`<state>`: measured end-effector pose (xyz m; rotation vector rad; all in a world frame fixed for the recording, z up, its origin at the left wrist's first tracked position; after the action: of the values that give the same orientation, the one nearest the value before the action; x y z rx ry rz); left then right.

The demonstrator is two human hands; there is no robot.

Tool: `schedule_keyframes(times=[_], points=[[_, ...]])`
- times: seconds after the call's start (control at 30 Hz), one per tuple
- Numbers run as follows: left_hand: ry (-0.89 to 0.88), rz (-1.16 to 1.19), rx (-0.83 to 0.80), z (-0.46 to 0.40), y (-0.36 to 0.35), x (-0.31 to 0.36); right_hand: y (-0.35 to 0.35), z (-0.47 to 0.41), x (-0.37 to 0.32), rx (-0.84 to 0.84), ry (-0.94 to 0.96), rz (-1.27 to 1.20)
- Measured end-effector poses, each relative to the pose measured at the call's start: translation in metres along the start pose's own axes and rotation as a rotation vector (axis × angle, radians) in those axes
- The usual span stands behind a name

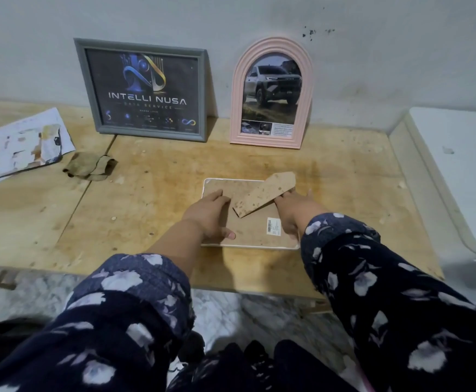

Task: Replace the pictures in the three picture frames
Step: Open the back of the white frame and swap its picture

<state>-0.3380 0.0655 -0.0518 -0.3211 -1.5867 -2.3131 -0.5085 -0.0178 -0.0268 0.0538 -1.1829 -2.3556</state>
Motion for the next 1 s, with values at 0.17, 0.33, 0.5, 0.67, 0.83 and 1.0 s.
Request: schedule_keyframes(times=[0.17,0.33,0.5,0.67,0.83,1.0], points=[[-0.019,0.062,0.059,-0.001,-0.009,0.0,-0.008,0.009,-0.001,0.096,-0.008,-0.009],[-0.034,0.005,0.104,0.007,-0.01,0.001,-0.01,0.025,-0.001,0.236,-0.053,0.069],[0.087,-0.091,0.144,0.021,-0.01,0.0,-0.014,0.03,-0.013,0.443,-0.03,-0.018],[0.077,-0.332,0.028,0.02,-0.011,-0.002,-0.013,0.017,-0.029,0.571,0.091,-0.031],[0.065,-0.193,0.113,0.021,-0.013,-0.004,-0.009,-0.001,-0.044,0.515,0.154,0.042],[0.165,0.637,0.584,0.032,0.009,-0.025,-0.007,-0.003,-0.042,0.563,0.183,-0.069]])
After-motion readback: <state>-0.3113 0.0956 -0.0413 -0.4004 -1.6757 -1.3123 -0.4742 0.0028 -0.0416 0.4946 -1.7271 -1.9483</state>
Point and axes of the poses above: each hand's wrist, its own z-axis away from the middle knuckle, its own y-axis out of the back of the hand, x = y × z, the point moved 4 cm from there along -z, towards the middle knuckle, and after that the axes turned 9 degrees about -y, right-handed, at the moved point
